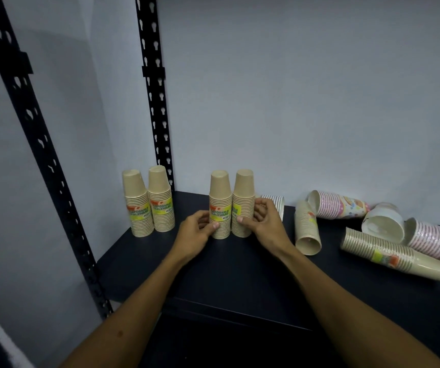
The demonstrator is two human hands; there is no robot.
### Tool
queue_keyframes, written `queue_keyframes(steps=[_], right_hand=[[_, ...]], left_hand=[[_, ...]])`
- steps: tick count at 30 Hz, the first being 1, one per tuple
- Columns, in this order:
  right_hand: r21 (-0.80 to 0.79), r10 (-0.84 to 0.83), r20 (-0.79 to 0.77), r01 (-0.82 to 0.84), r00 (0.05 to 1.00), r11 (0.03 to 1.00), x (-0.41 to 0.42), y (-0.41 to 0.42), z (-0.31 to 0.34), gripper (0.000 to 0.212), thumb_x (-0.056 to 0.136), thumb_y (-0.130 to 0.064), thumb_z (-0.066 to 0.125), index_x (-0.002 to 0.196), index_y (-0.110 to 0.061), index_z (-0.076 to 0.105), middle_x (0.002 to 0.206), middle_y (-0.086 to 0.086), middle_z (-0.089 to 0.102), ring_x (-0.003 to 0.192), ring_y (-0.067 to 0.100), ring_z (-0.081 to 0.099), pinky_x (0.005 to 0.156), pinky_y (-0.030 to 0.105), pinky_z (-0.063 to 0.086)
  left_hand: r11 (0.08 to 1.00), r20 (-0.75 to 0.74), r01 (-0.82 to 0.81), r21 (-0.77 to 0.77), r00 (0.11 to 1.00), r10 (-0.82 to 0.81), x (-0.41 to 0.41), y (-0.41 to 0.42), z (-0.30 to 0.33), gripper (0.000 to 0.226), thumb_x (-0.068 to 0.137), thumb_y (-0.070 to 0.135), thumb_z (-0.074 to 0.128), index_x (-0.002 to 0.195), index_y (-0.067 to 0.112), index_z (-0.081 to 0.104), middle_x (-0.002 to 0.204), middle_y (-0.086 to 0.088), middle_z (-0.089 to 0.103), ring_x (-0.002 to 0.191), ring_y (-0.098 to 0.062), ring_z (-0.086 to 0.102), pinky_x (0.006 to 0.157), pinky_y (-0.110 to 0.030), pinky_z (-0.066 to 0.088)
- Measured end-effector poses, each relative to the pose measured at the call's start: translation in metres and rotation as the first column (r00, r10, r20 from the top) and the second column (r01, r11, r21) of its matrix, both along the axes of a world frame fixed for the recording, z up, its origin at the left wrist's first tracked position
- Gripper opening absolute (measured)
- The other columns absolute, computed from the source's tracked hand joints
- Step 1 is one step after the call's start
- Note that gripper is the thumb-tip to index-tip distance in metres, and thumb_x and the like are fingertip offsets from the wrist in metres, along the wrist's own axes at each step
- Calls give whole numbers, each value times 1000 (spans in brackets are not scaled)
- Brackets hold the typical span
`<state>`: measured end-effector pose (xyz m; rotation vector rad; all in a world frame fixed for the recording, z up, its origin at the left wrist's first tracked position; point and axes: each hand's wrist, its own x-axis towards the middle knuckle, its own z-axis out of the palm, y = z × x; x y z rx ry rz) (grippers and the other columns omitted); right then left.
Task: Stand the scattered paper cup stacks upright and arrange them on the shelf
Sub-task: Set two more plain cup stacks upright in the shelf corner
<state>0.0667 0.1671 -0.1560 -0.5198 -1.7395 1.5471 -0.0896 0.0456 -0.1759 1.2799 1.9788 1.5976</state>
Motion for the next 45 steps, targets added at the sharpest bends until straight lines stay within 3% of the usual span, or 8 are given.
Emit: queue_keyframes(steps=[5, 11, 17, 23, 29, 35, 41, 45], right_hand=[[58, -122, -50, 125, 991, 991, -5, -8, -9, 51, 77, -3, 76, 120, -13, 49, 119, 3, 61, 109, 14, 62, 92, 29, 51], [59, -93, -45, 96, 995, 994, 2, -3, -14, 50, 85, 4, 63, 130, -11, 48, 123, 7, 63, 115, 15, 61, 100, 33, 48], [160, -121, -8, 120, 993, 980, 0, -9, -13, 52, 83, -12, 72, 130, -11, 50, 119, -1, 64, 108, 8, 62, 88, 22, 51], [167, -149, -11, 149, 989, 975, 0, -8, -14, 44, 87, -9, 67, 128, -12, 53, 121, -1, 64, 112, 8, 60, 96, 30, 50], [175, -162, 18, 156, 987, 972, 0, -7, -16, 48, 84, -16, 72, 128, -15, 54, 116, -1, 67, 107, 13, 63, 93, 38, 53], [161, -143, 11, 140, 990, 977, 1, -8, -13, 42, 88, -4, 63, 128, -14, 53, 119, -2, 64, 107, 3, 61, 92, 22, 50], [198, -147, 19, 140, 989, 970, 0, -7, -15, 44, 86, -11, 68, 128, -14, 55, 116, -2, 67, 107, 11, 63, 89, 27, 51], [180, -136, 24, 129, 990, 975, -1, -5, -16, 46, 86, -9, 67, 130, -13, 53, 118, -1, 66, 108, 10, 63, 90, 27, 52]], left_hand=[[1000, -24, -20, 4, 1000, 20, 2, 1, -1, 37, 89, 19, 65, 125, 12, 58, 119, 0, 66, 109, -9, 61, 94, -25, 49], [1000, -37, -23, -6, 999, 22, 4, -1, -1, 41, 90, 22, 63, 129, 13, 56, 121, 2, 65, 111, -7, 60, 96, -23, 47], [1000, 25, 12, -2, 1000, -12, 4, -1, -3, 57, 82, 17, 74, 133, 14, 50, 121, 2, 63, 111, -7, 61, 95, -21, 48], [1000, 20, -3, 8, 1000, 3, 4, -1, -4, 52, 80, 15, 75, 128, 13, 56, 119, 0, 66, 109, -7, 61, 97, -25, 50], [1000, 16, -10, 13, 1000, 10, 5, -3, -3, 53, 80, 15, 76, 129, 11, 55, 118, -1, 66, 109, -8, 62, 94, -20, 49], [1000, 8, -31, 1, 999, 31, 6, -3, -2, 54, 78, 19, 78, 127, 13, 56, 114, 2, 66, 104, -5, 62, 87, -15, 49], [999, -19, -45, -9, 999, 44, 7, -4, 1, 56, 76, 20, 80, 126, 14, 56, 108, 5, 67, 100, -4, 63, 89, -20, 52], [1000, 1, -17, -1, 1000, 17, 8, -5, 3, 63, 77, 18, 78, 133, 18, 51, 118, 8, 63, 108, -3, 59, 90, -16, 49]])
